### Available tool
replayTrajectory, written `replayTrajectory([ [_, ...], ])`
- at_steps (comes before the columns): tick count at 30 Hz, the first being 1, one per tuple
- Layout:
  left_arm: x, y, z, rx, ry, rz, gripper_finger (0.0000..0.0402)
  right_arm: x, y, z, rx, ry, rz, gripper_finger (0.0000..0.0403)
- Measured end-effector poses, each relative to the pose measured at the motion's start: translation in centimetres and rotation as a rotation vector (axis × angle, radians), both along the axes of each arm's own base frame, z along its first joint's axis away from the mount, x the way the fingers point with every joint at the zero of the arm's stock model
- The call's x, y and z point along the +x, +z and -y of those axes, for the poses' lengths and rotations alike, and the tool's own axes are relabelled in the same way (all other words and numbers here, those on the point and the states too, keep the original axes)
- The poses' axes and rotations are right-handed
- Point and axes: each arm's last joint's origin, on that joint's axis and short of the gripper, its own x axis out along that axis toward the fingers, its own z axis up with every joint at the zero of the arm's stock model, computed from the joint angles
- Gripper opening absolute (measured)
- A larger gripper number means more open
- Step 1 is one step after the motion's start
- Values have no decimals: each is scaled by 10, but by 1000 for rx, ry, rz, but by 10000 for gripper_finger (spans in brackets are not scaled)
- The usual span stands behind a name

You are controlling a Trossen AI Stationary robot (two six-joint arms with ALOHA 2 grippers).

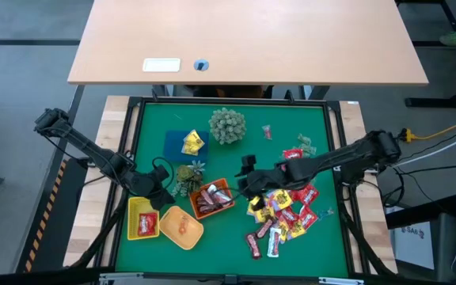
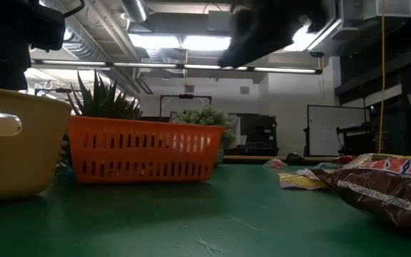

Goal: Sort candy
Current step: Put the yellow candy into the blue bin

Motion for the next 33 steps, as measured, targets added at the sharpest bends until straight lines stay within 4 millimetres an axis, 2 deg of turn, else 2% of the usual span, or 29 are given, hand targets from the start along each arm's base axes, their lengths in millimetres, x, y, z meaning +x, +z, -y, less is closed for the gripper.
replayTrajectory([
  [4,0,0,0,1,2,4,131,-28,10,3,157,-5,-170,228],
  [7,1,1,0,-3,3,13,131,-43,6,5,232,-35,-332,227],
  [14,1,1,0,-4,4,16,131,-66,-13,10,191,-78,-643,227],
  [23,1,1,1,-5,5,20,131,-82,-64,13,197,-79,-717,227],
  [26,1,1,1,-5,5,20,131,-81,-77,13,215,-67,-655,227],
  [33,1,1,1,-5,5,20,131,-91,-100,15,219,-65,-641,227],
])
